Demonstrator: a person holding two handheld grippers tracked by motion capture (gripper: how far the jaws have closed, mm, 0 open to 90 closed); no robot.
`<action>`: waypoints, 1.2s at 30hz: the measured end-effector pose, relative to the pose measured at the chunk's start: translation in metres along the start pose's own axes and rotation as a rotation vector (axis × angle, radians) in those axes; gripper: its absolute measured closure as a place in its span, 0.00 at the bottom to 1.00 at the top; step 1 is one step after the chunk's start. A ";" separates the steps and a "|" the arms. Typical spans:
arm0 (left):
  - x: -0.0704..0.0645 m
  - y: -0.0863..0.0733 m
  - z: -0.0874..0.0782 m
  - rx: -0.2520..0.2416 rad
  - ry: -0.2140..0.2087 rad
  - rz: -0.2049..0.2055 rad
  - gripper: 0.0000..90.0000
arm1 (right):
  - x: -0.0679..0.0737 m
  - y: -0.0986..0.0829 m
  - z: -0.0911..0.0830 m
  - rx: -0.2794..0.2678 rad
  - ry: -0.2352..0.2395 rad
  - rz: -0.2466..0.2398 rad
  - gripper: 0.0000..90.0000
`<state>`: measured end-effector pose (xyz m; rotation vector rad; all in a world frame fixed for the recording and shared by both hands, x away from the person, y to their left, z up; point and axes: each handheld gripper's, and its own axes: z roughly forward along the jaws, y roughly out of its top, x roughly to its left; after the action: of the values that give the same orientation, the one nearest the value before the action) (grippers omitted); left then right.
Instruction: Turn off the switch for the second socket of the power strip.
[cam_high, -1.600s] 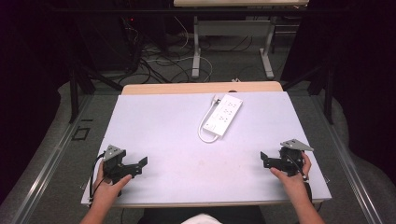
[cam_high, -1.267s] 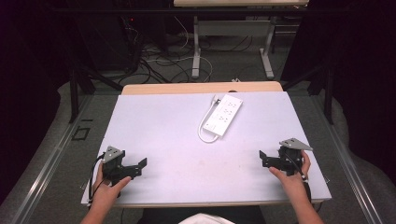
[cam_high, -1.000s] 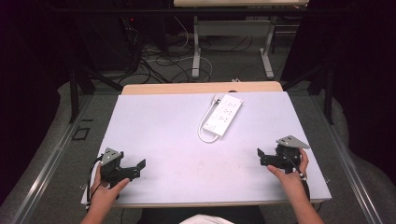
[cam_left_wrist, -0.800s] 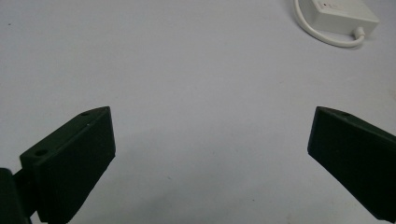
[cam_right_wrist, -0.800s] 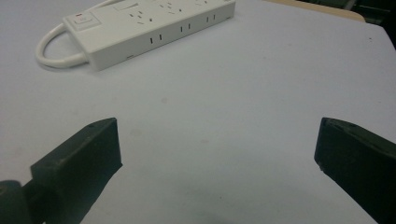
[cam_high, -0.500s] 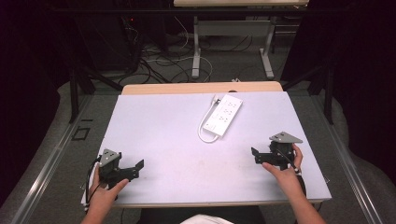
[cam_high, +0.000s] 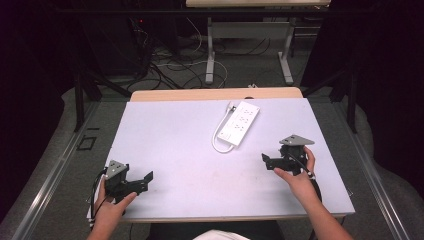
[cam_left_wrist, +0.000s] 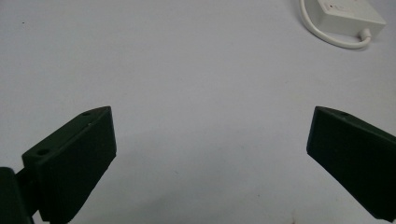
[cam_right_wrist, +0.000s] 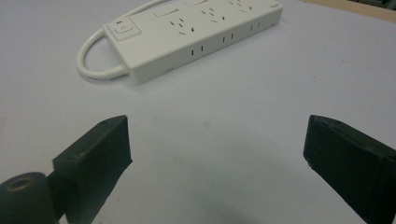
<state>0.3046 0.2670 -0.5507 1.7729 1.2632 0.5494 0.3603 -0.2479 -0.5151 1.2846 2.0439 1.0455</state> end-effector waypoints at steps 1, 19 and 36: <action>0.000 0.000 0.000 -0.001 0.000 -0.003 0.02 | 0.000 0.001 0.001 -0.002 0.009 0.003 0.08; 0.000 0.000 0.001 0.002 0.002 -0.001 0.02 | 0.002 0.030 0.002 0.001 0.038 -0.020 0.11; 0.000 0.000 0.001 0.001 0.002 -0.001 0.02 | 0.005 0.050 0.006 0.029 0.074 -0.038 0.16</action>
<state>0.3048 0.2664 -0.5514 1.7732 1.2664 0.5503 0.3881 -0.2286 -0.4778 1.2337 2.1373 1.0650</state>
